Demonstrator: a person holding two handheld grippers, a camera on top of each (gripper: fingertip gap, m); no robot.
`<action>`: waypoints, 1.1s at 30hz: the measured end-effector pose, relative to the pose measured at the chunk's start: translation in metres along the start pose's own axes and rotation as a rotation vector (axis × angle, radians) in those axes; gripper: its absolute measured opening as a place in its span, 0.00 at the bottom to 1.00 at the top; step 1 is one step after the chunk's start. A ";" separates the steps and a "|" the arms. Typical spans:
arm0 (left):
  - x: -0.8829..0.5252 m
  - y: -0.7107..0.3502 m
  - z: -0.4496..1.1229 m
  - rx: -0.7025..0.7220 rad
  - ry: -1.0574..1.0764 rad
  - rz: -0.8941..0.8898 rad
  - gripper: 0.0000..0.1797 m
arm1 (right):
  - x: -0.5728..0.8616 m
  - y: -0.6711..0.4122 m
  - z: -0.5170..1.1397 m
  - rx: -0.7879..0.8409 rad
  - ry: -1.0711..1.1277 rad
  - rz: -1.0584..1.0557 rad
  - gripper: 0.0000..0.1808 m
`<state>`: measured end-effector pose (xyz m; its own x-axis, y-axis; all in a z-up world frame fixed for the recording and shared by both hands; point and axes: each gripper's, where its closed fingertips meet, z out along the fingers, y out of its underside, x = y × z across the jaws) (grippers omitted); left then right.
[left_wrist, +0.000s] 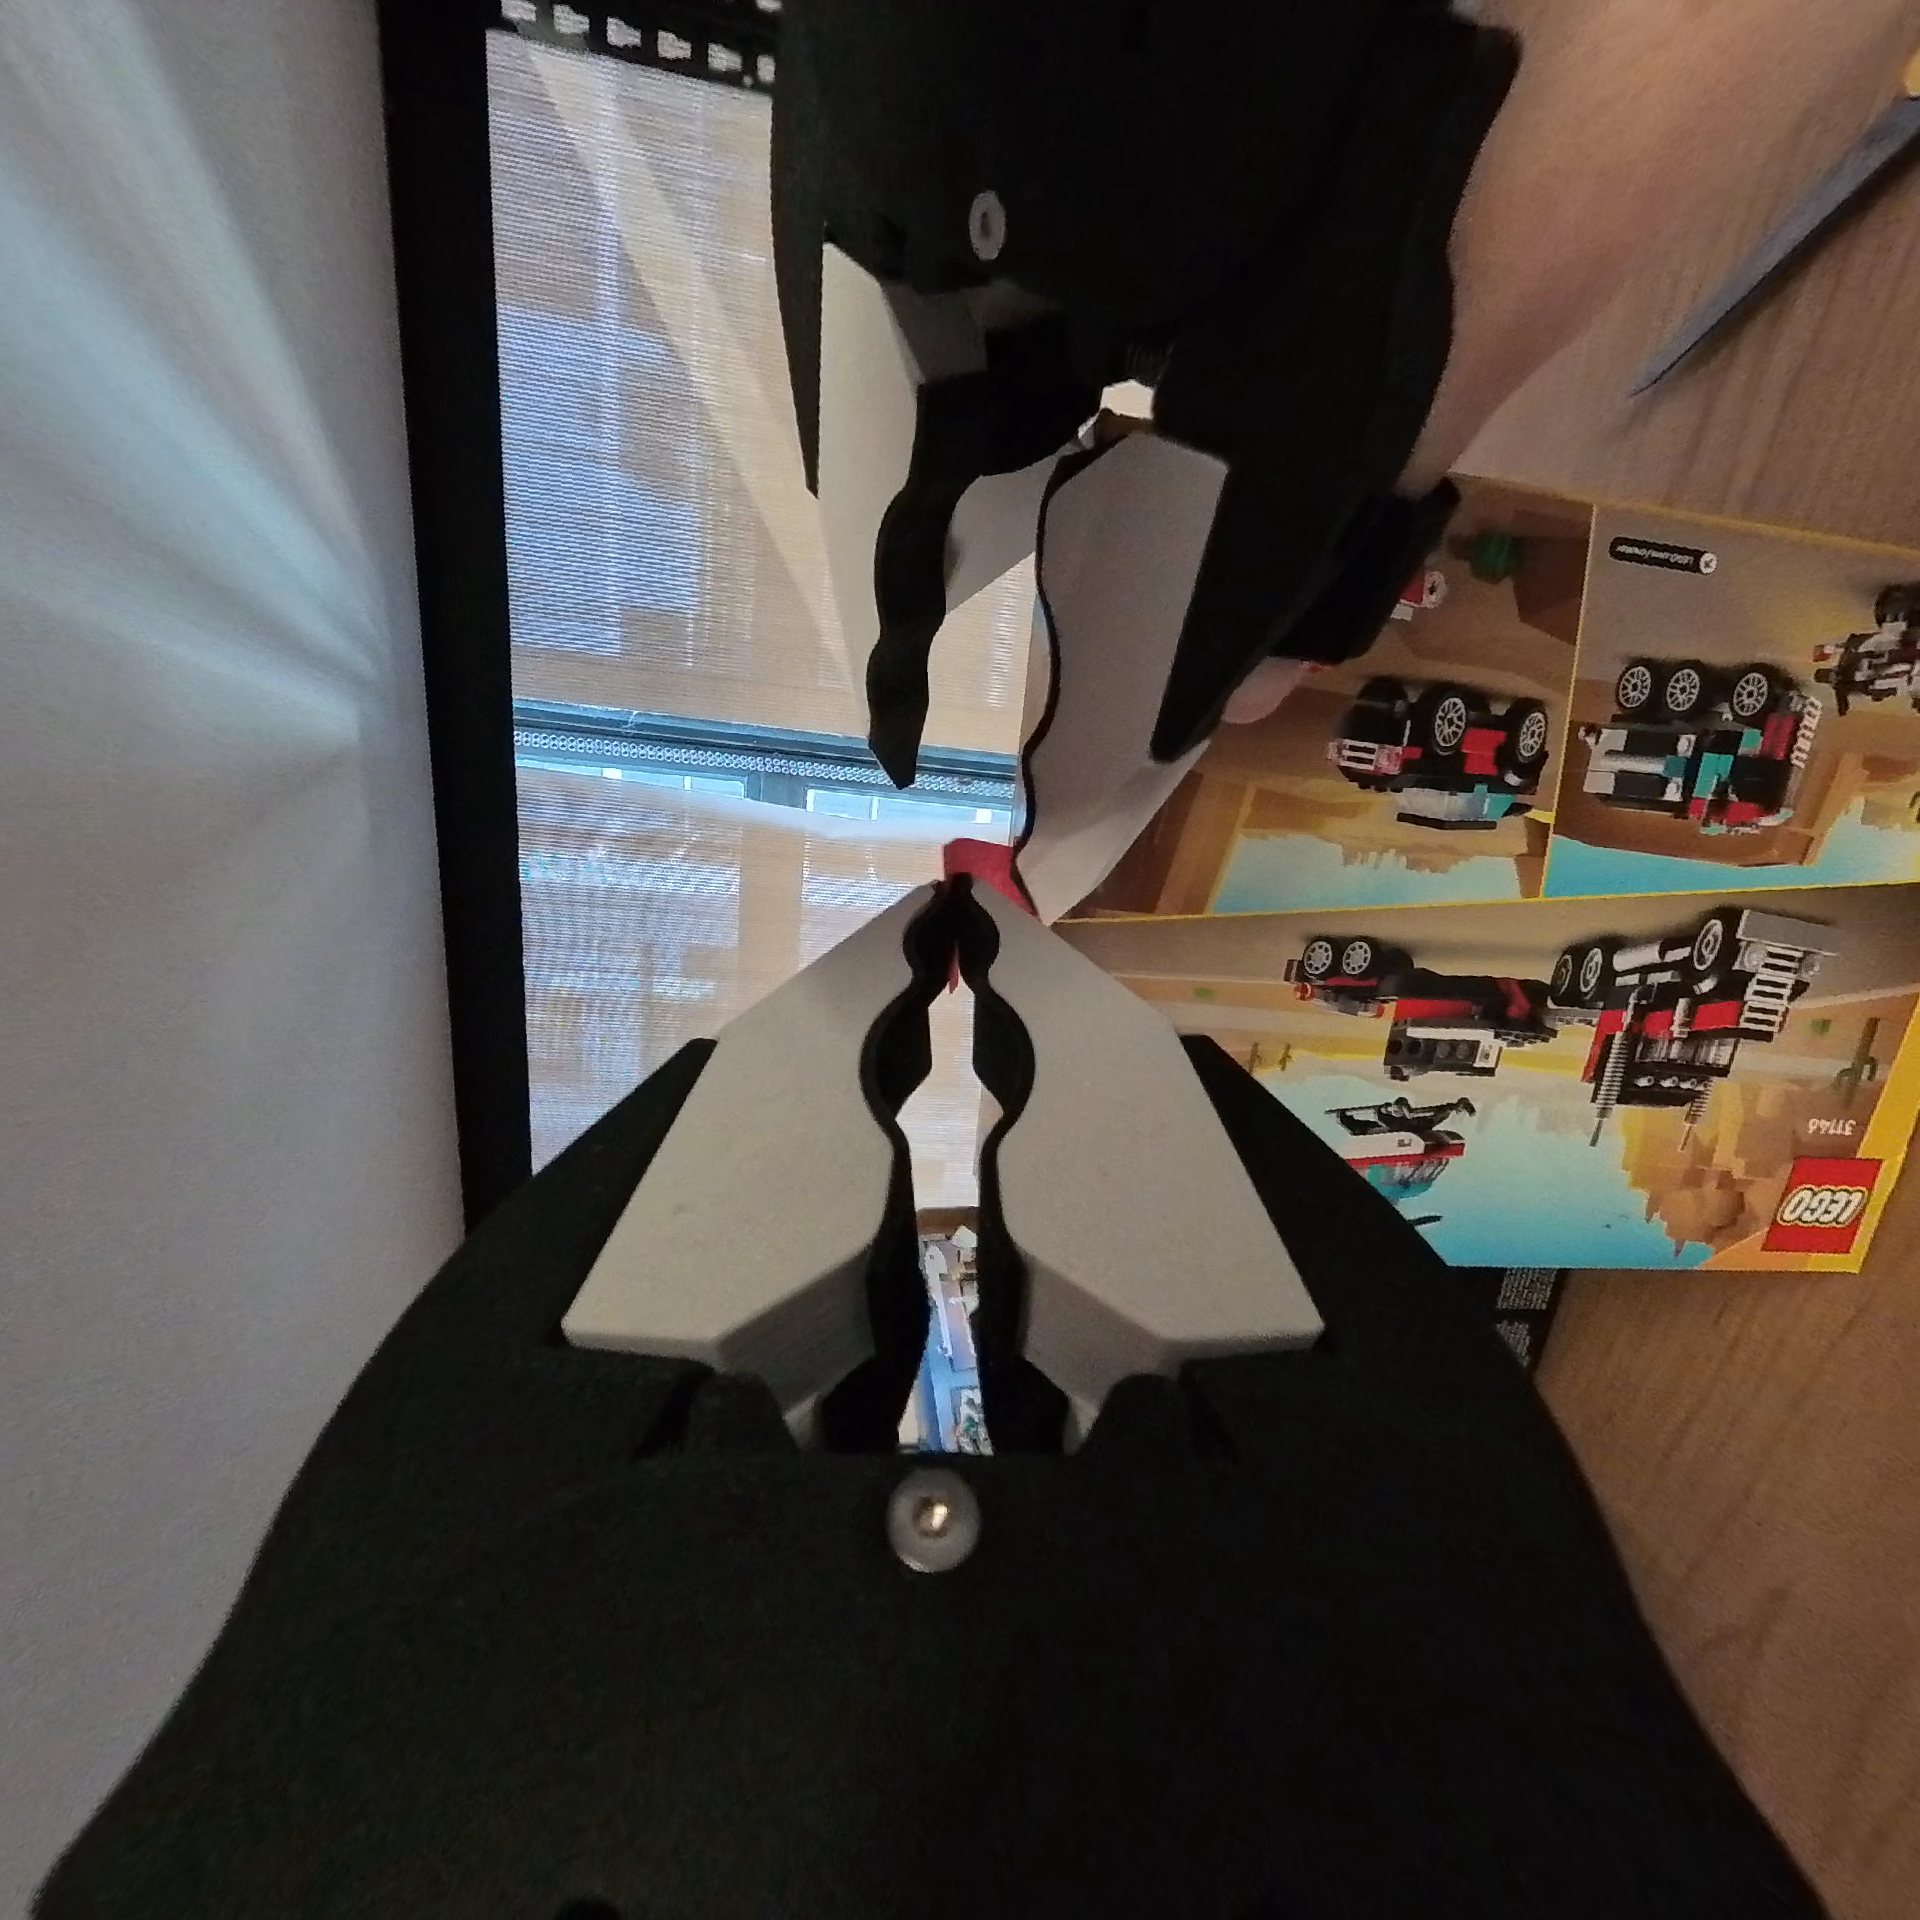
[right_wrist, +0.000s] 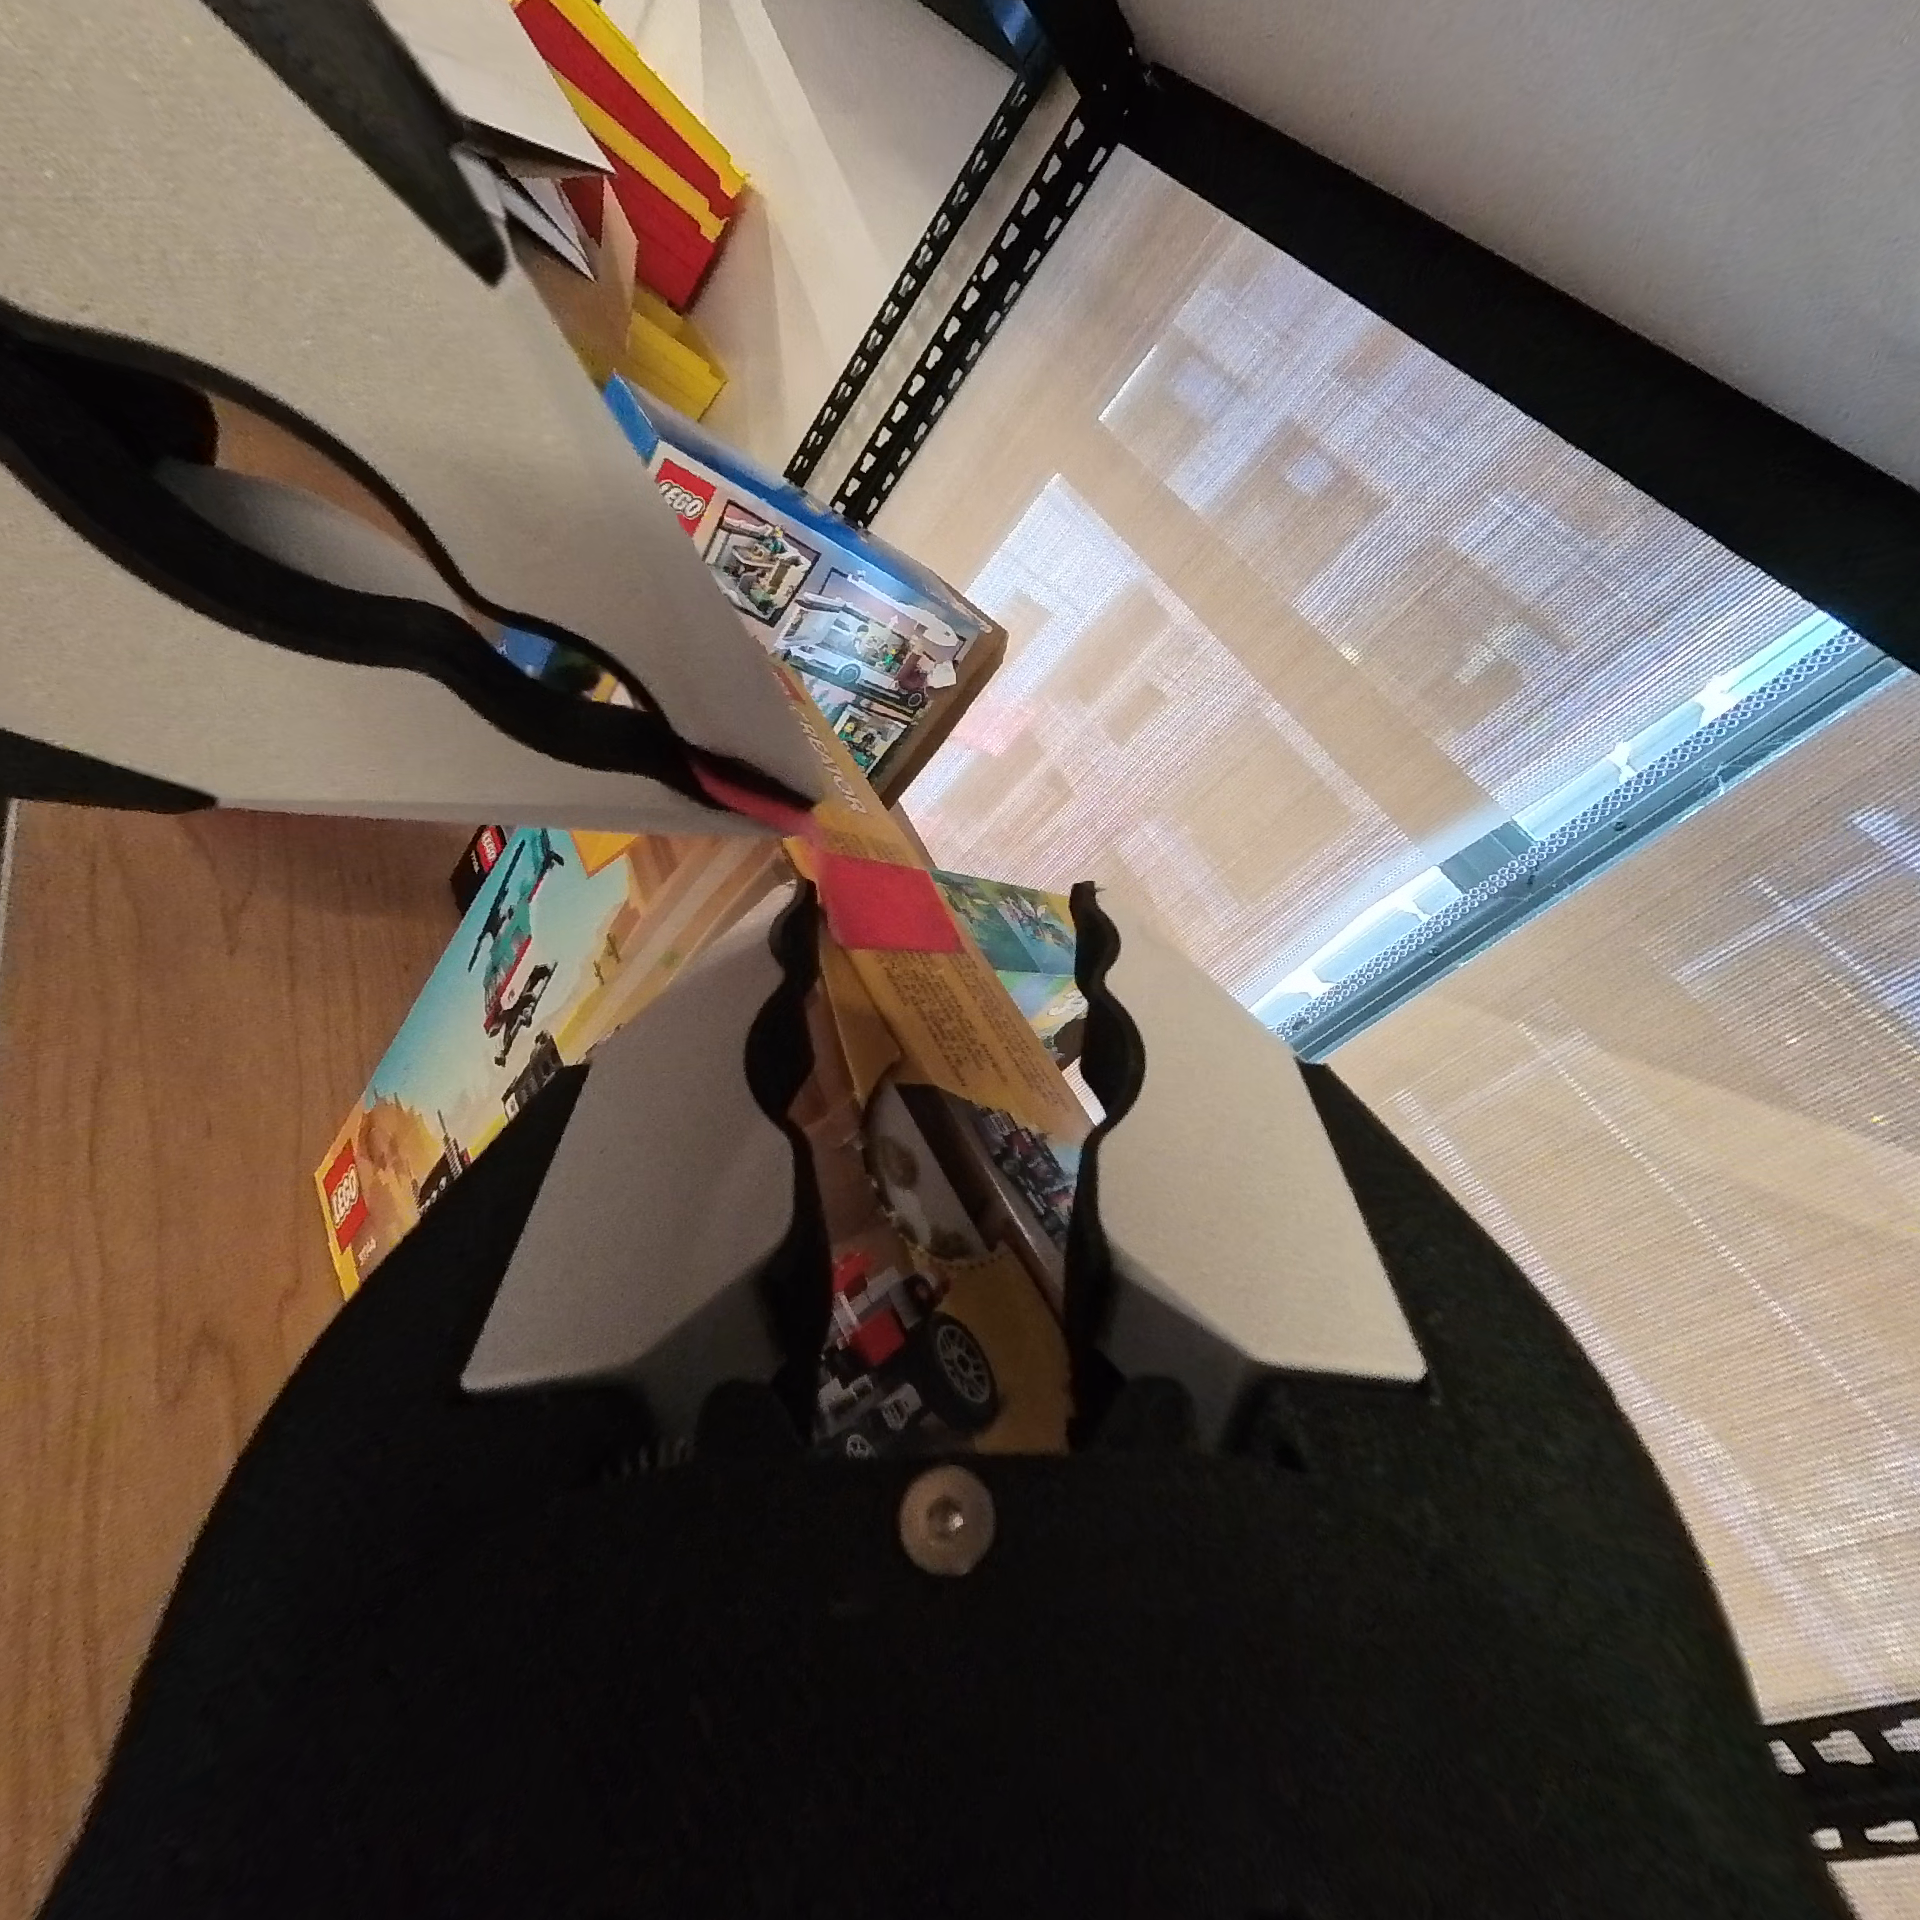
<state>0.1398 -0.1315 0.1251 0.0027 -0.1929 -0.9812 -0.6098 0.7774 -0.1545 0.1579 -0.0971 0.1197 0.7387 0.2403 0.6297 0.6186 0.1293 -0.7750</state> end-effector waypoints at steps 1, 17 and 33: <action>0.001 0.000 -0.001 -0.002 0.001 -0.001 0.00 | 0.000 0.000 0.000 0.000 0.002 -0.001 0.26; 0.002 0.002 -0.004 -0.001 -0.014 -0.018 0.00 | -0.019 0.012 -0.002 -0.094 -0.199 -0.152 0.28; 0.006 0.003 -0.005 -0.007 -0.012 -0.017 0.00 | -0.019 0.013 -0.011 -0.126 -0.167 -0.350 0.07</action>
<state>0.1347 -0.1333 0.1197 0.0231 -0.1989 -0.9798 -0.6155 0.7694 -0.1707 0.1553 -0.1101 0.0982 0.4303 0.3568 0.8292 0.8606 0.1149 -0.4961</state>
